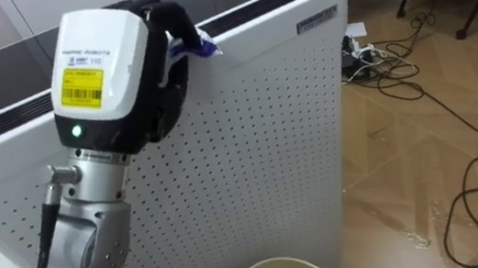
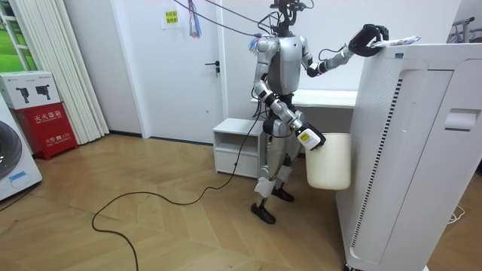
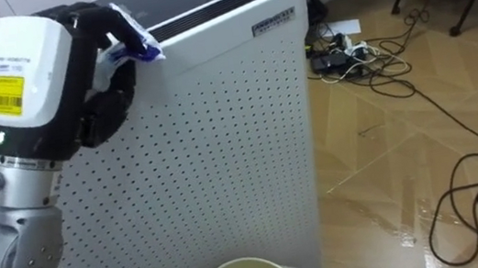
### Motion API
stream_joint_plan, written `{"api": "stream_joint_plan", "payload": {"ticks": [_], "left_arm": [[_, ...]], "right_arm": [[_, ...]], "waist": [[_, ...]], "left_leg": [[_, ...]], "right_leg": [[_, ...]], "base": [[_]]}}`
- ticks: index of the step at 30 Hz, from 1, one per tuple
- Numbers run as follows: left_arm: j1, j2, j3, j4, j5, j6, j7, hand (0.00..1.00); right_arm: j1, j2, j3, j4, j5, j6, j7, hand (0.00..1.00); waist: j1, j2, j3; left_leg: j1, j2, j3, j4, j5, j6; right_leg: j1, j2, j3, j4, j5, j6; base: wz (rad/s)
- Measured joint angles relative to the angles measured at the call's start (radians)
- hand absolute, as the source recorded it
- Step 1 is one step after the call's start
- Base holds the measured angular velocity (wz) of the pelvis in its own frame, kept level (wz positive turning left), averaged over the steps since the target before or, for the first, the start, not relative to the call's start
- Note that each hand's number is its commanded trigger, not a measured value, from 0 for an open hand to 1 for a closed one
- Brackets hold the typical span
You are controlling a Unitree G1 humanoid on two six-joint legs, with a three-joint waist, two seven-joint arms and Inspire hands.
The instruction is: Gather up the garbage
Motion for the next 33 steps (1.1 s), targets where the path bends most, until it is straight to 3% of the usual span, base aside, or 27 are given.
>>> {"api": "stream_joint_plan", "payload": {"ticks": [7, 11, 15, 19, 22, 26, 29, 33], "left_arm": [[0.0, 0.0, 0.001, -0.008, 0.0, 0.01, 0.002, 1.0], [0.007, 0.0, 0.0, -0.022, -0.002, 0.007, 0.003, 1.0], [0.008, 0.0, 0.0, -0.04, -0.065, 0.0, 0.003, 1.0], [0.019, -0.008, 0.01, -0.087, -0.293, -0.029, -0.005, 1.0], [0.02, -0.049, 0.023, -0.143, -0.474, -0.045, -0.052, 1.0], [0.063, -0.092, 0.005, -0.219, -0.718, -0.104, -0.14, 1.0], [0.083, -0.091, -0.041, -0.229, -0.906, -0.109, -0.251, 1.0], [0.116, -0.102, -0.065, -0.227, -1.004, -0.104, -0.375, 1.0]], "right_arm": [[0.0, 0.002, 0.001, 0.0, 0.001, 0.02, -0.007, 1.0], [0.0, 0.002, 0.002, -0.016, 0.008, 0.021, -0.011, 1.0], [0.0, -0.008, 0.002, -0.039, 0.018, 0.019, -0.008, 1.0], [-0.001, -0.004, 0.002, -0.039, 0.037, 0.014, -0.009, 1.0], [-0.001, -0.001, 0.004, -0.039, 0.037, 0.01, -0.008, 1.0], [-0.002, 0.014, 0.007, -0.039, 0.037, 0.004, -0.002, 1.0], [-0.008, 0.015, 0.032, -0.039, 0.039, 0.002, -0.003, 1.0], [-0.01, 0.016, 0.044, -0.039, 0.039, 0.002, 0.002, 1.0]], "waist": [[0.0, -0.001, 0.0017], [0.0, -0.009, 0.0069], [0.0, -0.008, 0.0033], [0.004, -0.017, 0.0048], [0.004, -0.018, 0.005], [0.004, -0.019, 0.0053], [0.004, -0.023, 0.0046], [0.006, -0.03, 0.0054]], "left_leg": [[0.001, 0.0, 0.0, 0.002, 0.001, 0.0], [0.002, 0.0, -0.001, 0.003, 0.001, 0.0], [-0.002, 0.0, -0.006, 0.006, 0.001, 0.0], [-0.01, 0.002, -0.016, 0.01, 0.001, -0.001], [-0.014, 0.001, -0.024, 0.01, 0.001, -0.001], [-0.02, 0.002, -0.026, 0.01, 0.001, -0.001], [-0.023, 0.001, -0.03, 0.015, 0.001, -0.001], [-0.026, 0.002, -0.03, 0.024, 0.001, -0.001]], "right_leg": [[-0.001, 0.0, 0.0, 0.0, 0.0, 0.0], [-0.001, 0.001, 0.0, -0.001, 0.0, 0.0], [0.001, 0.0, -0.007, -0.005, 0.0, 0.0], [0.002, 0.0, -0.021, -0.011, 0.0, 0.0], [0.002, -0.001, -0.037, -0.011, 0.0, 0.0], [-0.003, -0.002, -0.057, -0.011, 0.0, 0.0], [-0.002, -0.004, -0.073, -0.01, 0.0, 0.0], [-0.001, -0.004, -0.074, -0.008, 0.0, 0.0]], "base": [[0.0], [0.0], [0.05], [0.09], [0.06], [0.02], [0.06], [0.0]]}}
